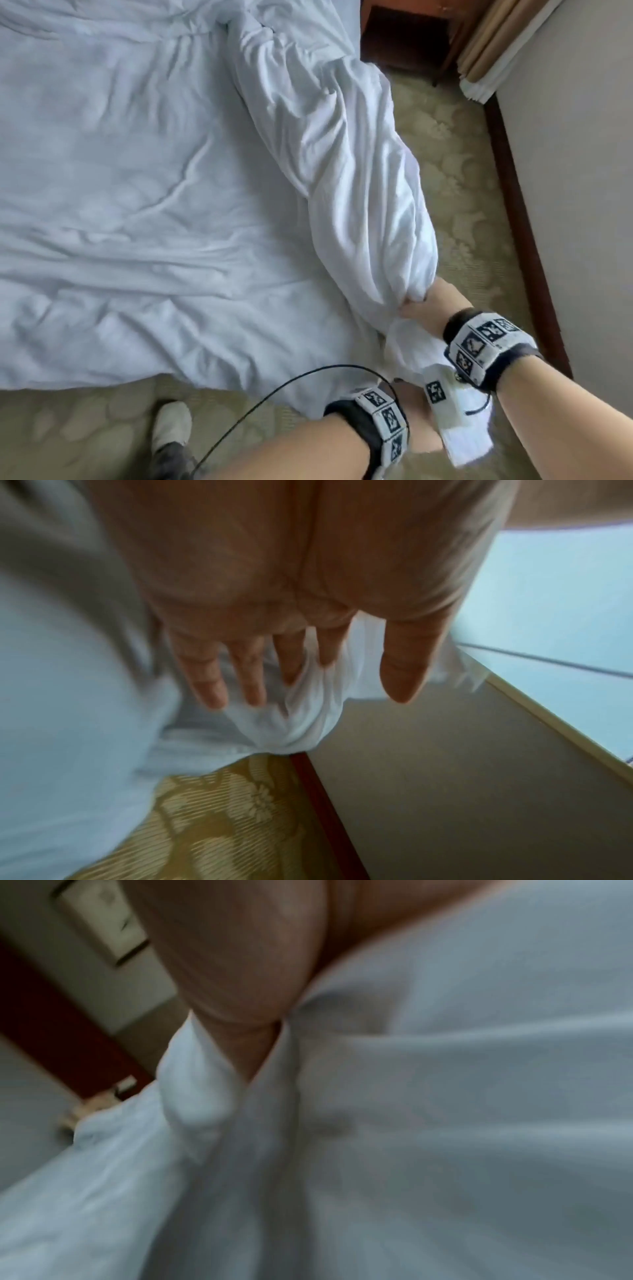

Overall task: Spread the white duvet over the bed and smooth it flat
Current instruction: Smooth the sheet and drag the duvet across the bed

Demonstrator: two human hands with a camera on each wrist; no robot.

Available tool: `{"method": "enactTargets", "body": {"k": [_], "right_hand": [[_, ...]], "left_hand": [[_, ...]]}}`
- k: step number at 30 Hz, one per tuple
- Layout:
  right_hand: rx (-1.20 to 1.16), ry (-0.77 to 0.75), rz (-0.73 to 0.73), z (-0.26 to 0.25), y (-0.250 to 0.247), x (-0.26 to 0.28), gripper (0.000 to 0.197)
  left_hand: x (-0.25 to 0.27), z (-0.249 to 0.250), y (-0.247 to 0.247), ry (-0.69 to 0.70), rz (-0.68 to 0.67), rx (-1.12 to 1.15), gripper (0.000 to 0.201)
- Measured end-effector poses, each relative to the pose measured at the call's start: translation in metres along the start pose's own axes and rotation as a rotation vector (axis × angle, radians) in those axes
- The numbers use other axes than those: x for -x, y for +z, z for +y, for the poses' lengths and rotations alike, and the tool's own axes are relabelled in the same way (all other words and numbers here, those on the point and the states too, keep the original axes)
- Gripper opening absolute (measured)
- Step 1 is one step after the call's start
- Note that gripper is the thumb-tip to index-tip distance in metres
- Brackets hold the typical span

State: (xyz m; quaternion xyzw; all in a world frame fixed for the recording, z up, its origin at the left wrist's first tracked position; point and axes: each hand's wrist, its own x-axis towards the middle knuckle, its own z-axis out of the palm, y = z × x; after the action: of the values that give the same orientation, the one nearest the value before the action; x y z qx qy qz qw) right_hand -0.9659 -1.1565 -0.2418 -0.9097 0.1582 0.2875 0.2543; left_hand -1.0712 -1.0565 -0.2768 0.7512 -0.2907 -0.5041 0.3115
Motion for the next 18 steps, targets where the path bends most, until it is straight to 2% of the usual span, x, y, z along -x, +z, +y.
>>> {"method": "enactTargets", "body": {"k": [1,2,4,6,8,10,12,14,15,18], "right_hand": [[0.097,0.043,0.041,0.013,0.007,-0.005,0.021],[0.125,0.108,0.079,0.028,0.011,-0.006,0.014],[0.091,0.288,0.161,0.061,0.004,-0.009,0.017],[0.102,0.421,0.273,0.085,-0.016,-0.010,0.025],[0.139,0.517,0.328,0.094,-0.029,-0.012,0.030],[0.157,0.603,0.355,0.090,-0.035,-0.016,0.039],[0.151,0.668,0.427,0.073,-0.037,-0.028,0.058],[0.205,0.561,0.475,0.031,-0.030,-0.039,0.062],[0.236,0.415,0.466,0.004,-0.022,-0.046,0.061],[0.368,-0.082,0.422,-0.096,0.016,-0.061,0.064]], "left_hand": [[0.008,-0.008,-0.005,0.019,0.023,-0.050,0.051],[0.019,-0.025,-0.013,0.006,0.082,-0.103,0.052],[0.047,-0.059,-0.043,-0.035,0.308,-0.137,0.049],[0.072,-0.095,-0.081,-0.134,0.595,-0.201,0.045],[0.097,-0.126,-0.118,-0.343,0.805,-0.311,0.054],[0.124,-0.157,-0.143,-0.645,0.789,-0.306,0.079],[0.151,-0.189,-0.153,-0.909,0.681,-0.266,0.105],[0.168,-0.208,-0.143,-1.005,0.565,-0.277,0.116],[0.169,-0.213,-0.136,-0.997,0.545,-0.302,0.113],[0.155,-0.217,-0.135,-0.917,0.633,-0.379,0.083]]}}
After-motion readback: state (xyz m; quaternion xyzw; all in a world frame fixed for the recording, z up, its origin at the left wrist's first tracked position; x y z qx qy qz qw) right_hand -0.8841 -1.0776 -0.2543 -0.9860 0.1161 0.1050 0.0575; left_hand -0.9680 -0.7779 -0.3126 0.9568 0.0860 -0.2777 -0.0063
